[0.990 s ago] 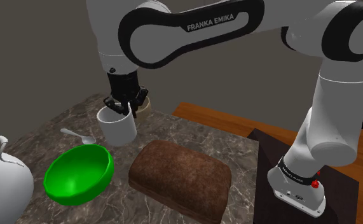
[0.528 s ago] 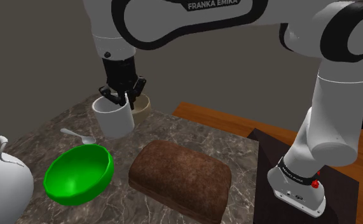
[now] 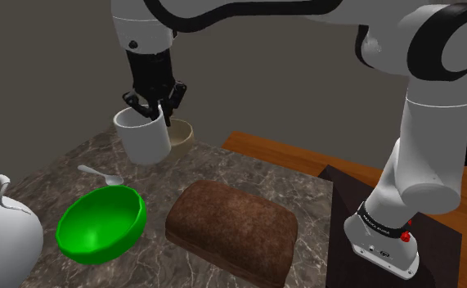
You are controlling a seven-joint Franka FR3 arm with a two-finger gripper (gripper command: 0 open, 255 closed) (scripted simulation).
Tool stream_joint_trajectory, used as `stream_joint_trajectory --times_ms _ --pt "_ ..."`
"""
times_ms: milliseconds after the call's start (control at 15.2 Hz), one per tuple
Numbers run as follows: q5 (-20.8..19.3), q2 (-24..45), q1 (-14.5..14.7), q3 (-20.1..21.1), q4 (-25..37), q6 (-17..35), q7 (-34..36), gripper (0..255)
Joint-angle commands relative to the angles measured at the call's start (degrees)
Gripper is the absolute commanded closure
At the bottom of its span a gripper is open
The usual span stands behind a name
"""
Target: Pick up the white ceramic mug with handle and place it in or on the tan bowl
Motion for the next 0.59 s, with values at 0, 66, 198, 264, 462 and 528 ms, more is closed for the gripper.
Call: stream_joint_trajectory --times_ms 0,66,198,264,462,528 --pt "-0.2 0.9 -0.9 -0.6 1.8 -0.9 -1.8 255" --pt "-0.4 1.5 -1.4 -1.0 2.9 -1.3 -2.9 255" --pt "-0.8 3.0 -2.4 -1.7 5.5 -2.4 -5.1 255" --pt "-1.0 3.8 -2.9 -2.1 7.0 -3.0 -6.2 255" --pt "-2.0 7.0 -3.9 -3.2 12.5 -5.2 -9.4 255" --pt "-2.4 8.3 -4.0 -3.6 14.7 -6.1 -10.5 255"
